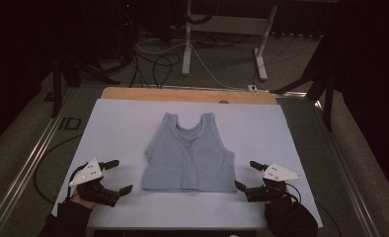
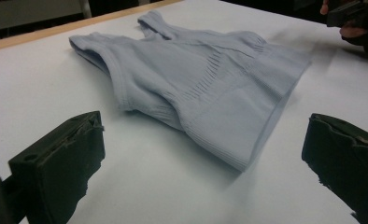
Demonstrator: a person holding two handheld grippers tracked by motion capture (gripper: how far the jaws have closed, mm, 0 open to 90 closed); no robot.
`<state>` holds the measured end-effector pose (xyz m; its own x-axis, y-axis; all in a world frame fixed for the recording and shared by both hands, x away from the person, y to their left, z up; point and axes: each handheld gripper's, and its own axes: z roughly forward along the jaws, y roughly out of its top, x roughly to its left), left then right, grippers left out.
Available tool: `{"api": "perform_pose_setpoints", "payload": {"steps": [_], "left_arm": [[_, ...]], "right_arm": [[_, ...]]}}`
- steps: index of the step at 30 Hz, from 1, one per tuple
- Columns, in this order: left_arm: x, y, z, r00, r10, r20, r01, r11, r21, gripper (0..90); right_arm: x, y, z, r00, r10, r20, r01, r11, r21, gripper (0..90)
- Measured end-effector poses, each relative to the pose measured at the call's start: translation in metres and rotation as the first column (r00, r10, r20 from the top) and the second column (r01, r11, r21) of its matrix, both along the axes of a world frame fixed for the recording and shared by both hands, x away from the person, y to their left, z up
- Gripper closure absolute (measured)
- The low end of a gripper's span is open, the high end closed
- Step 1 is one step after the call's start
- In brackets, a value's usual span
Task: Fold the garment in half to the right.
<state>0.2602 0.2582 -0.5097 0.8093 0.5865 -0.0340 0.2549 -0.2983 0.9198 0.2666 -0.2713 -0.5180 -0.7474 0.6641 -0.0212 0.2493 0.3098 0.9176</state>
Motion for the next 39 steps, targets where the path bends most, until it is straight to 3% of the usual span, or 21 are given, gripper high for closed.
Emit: {"api": "perform_pose_setpoints", "payload": {"steps": [10, 24, 32, 33, 35, 39], "left_arm": [[0.0, 0.0, 0.002, 1.0, -0.003, 0.009, 0.003, 1.0, -0.002, 0.5], [-0.001, -0.006, 0.004, 0.9995, -0.031, 0.006, 0.031, 0.9995, 0.009, 0.5], [-0.003, -0.012, 0.011, 0.9983, -0.057, 0.012, 0.056, 0.9983, 0.018, 0.5], [-0.003, -0.012, 0.014, 0.9982, -0.059, 0.009, 0.059, 0.9982, 0.004, 0.5], [-0.003, -0.012, 0.016, 0.9979, -0.064, 0.006, 0.064, 0.9979, 0.007, 0.5], [-0.002, -0.012, 0.022, 0.9978, -0.066, -0.001, 0.066, 0.9978, 0.008, 0.5]], "right_arm": [[0.002, 0.003, -0.001, 0.9992, 0.021, -0.034, -0.021, 0.9998, 0.0, 8.2], [0.0, 0.007, 0.001, 0.9984, 0.042, -0.038, -0.042, 0.9991, -0.008, 8.3], [-0.005, 0.012, 0.013, 0.9974, 0.066, -0.028, -0.066, 0.9978, -0.002, 8.2], [-0.004, 0.013, 0.017, 0.9972, 0.071, -0.025, -0.071, 0.9975, 0.0, 8.2], [-0.004, 0.013, 0.022, 0.9966, 0.078, -0.028, -0.077, 0.9967, 0.026, 8.2], [-0.002, 0.016, 0.034, 0.9964, 0.082, -0.018, -0.082, 0.9966, 0.01, 8.2]]}}
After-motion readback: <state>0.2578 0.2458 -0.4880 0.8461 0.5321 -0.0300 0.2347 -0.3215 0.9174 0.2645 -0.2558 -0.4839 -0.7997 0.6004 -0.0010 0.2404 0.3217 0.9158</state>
